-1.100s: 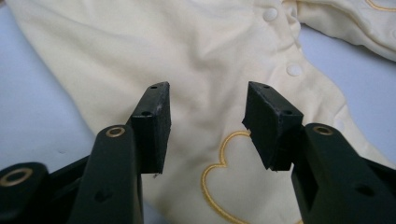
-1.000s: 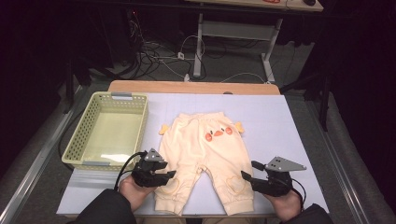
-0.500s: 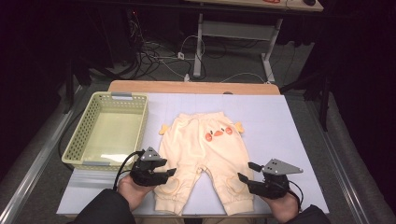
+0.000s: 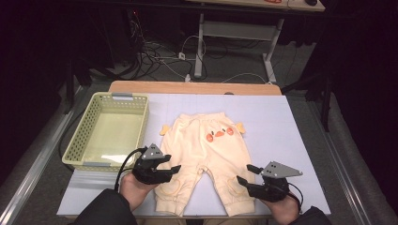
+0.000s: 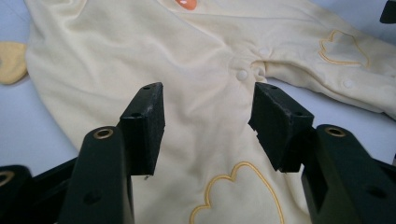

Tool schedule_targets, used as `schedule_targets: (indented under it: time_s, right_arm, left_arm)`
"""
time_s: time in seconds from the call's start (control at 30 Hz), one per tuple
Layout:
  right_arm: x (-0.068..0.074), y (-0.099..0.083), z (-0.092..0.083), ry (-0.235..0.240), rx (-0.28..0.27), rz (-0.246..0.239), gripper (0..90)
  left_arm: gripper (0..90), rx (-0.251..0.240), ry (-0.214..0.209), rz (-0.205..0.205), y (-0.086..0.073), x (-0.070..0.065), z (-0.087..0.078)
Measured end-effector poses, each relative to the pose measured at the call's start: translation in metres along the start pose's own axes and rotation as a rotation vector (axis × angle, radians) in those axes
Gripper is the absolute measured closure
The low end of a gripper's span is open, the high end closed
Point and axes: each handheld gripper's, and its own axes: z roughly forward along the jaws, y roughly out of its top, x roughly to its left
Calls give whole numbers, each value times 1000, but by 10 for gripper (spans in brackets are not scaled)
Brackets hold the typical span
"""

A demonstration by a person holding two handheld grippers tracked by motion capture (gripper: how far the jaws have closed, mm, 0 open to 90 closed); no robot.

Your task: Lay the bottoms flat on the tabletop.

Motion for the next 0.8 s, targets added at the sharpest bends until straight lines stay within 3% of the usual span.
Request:
schedule_targets:
  time_s: [0.27, 0.8]
  right_arm:
    - [-1, 0, 1, 2, -1, 1, 429]
    - [-1, -1, 1, 2, 2, -1, 427]
  left_arm:
    - [430, -10, -10, -18, 11, 6, 1]
    - [415, -38, -22, -4, 36, 9, 1]
